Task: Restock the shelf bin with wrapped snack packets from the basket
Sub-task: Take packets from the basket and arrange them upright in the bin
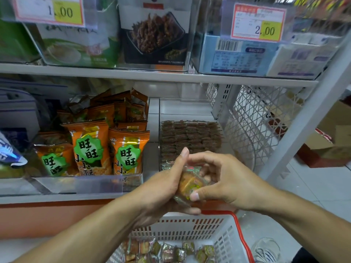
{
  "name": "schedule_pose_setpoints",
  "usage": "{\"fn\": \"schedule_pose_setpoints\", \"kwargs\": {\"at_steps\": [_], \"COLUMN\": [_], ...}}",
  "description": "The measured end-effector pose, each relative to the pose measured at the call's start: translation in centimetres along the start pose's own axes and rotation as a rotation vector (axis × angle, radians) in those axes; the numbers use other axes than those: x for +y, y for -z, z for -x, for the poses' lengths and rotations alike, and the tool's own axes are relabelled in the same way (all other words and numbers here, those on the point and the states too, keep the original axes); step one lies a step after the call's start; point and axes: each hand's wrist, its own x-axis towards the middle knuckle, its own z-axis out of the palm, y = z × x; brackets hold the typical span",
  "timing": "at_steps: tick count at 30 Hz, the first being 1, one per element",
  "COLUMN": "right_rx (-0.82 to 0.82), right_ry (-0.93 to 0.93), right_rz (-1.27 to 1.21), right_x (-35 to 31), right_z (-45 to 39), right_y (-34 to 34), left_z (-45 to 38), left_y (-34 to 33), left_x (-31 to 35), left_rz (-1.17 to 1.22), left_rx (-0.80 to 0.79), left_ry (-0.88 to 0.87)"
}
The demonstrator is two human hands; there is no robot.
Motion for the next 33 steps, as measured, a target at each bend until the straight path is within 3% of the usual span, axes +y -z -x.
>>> {"fn": "schedule_pose_setpoints", "kwargs": {"at_steps": [5, 10, 14, 16, 23, 26, 30, 32, 33], "right_rx": [-0.128, -0.201, -0.048, -0.082, -0.135, -0.064, 0.094, 0.231, 0.275], "right_ry": [0.029, 0.026, 0.113, 0.139, 0.181, 0.144, 0.113, 0.145, 0.139], "right_rz": [0.273, 0.208, 0.341, 0.412, 0.424, 0.321, 0.188, 0.428, 0.676], "right_x": [-0.5, -0.6, -0.1, 0.0, 0.7, 0.8, 0.9, 1.3, 1.6], "right_z": [0.5, 0.8, 1.1, 1.1, 1.1, 0.6, -0.7, -1.9, -2.4], "right_y": [0.2, 0.8, 0.6, -0.4, -2.4, -1.8, 0.7, 3.3, 4.6], "left_z": [0.4, 0.1, -0.4, -0.4, -1.2, -1.6, -1.9, -2.0, -2.1], "left_y": [-0.4, -0.5, -0.4, -0.9, -2.6, -2.4, -2.0, -1.7, -1.4], "left_x": [-0.3, -0.2, 0.2, -0.1, -1.4, -0.9, 0.4, 0.7, 0.5], "left_rz": [-0.122, -0.013, 0.351, 0.493, 0.445, 0.387, 0.346, 0.295, 0.188], "left_rx": [-0.065, -0.131, 0.035, 0.092, 0.399, 0.385, 0.217, 0.238, 0.279], "left_ry": [0.056, 0.045, 0.012, -0.026, -0.153, -0.197, -0.258, -0.310, -0.347]}}
